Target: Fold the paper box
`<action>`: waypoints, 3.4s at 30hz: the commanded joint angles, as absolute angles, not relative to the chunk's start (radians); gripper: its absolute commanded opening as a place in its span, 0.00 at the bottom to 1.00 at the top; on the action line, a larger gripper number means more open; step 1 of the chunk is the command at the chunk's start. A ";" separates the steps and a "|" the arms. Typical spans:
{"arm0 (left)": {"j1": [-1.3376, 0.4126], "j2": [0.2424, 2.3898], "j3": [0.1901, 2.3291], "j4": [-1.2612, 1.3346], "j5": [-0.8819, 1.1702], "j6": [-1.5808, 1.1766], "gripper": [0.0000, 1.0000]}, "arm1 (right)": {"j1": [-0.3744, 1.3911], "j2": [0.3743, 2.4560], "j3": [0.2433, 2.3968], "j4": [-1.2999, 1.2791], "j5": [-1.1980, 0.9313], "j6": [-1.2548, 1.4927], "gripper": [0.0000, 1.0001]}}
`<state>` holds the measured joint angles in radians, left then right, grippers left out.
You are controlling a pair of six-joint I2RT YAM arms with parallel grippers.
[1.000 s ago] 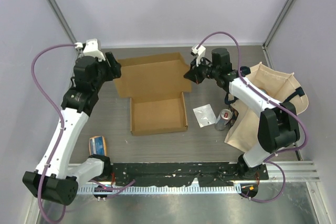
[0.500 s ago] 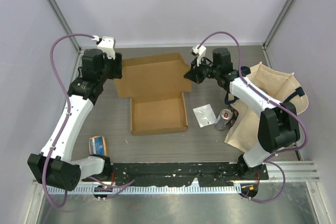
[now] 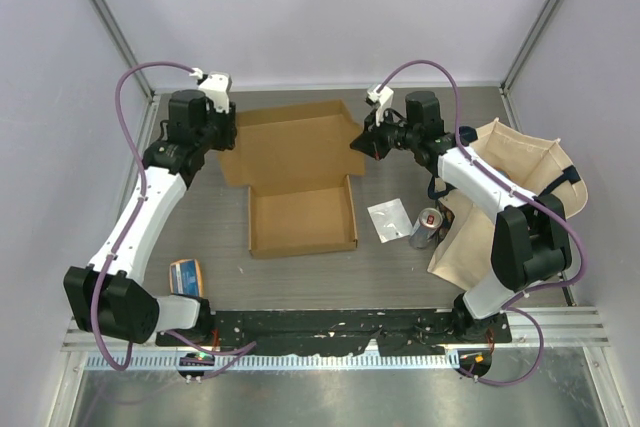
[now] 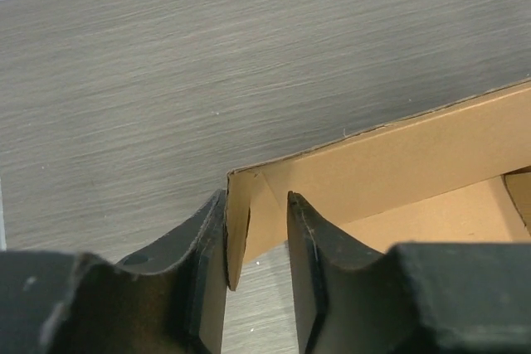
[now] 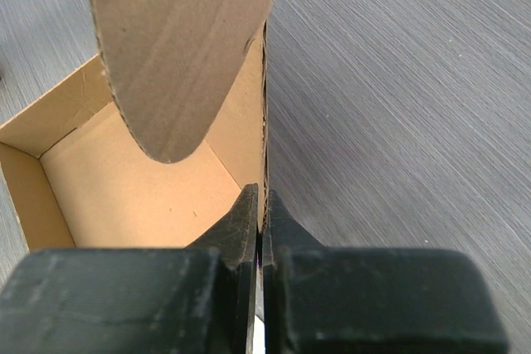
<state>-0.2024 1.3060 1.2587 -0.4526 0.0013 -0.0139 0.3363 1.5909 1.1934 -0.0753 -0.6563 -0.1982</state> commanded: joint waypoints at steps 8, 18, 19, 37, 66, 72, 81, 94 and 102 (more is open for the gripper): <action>-0.181 1.293 1.269 -0.359 -0.060 -0.057 0.13 | 0.345 1.520 1.269 -0.159 -0.069 0.131 0.53; -0.140 1.230 1.241 -0.344 -0.106 -0.104 0.00 | 0.440 1.330 1.132 -0.409 0.335 0.244 0.69; -0.137 1.226 1.238 -0.342 -0.104 -0.107 0.00 | 0.466 1.331 1.124 -0.429 0.334 0.236 0.69; -0.083 1.201 1.226 -0.351 -0.040 -0.163 0.00 | 0.572 1.537 0.928 -0.411 0.210 0.341 0.72; -0.057 1.200 1.221 -0.345 0.034 -0.196 0.00 | 0.589 1.666 0.910 -0.321 0.178 0.287 0.42; -0.057 1.200 1.221 -0.344 0.040 -0.196 0.00 | 0.591 1.652 0.922 -0.314 0.166 0.279 0.30; -0.055 1.197 1.218 -0.342 0.041 -0.199 0.00 | 0.589 1.628 0.925 -0.302 0.158 0.259 0.07; -0.049 1.200 1.218 -0.339 0.058 -0.207 0.00 | 0.511 1.583 1.034 -0.356 0.302 0.331 0.82; -0.041 1.193 1.219 -0.337 0.078 -0.218 0.00 | 0.436 1.663 1.084 -0.428 0.273 0.374 0.82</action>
<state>-0.0536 1.2320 1.2179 -0.3996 0.0471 -0.2039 0.4232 1.6413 1.0546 -0.3901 0.2508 0.3386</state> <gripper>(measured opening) 0.015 0.831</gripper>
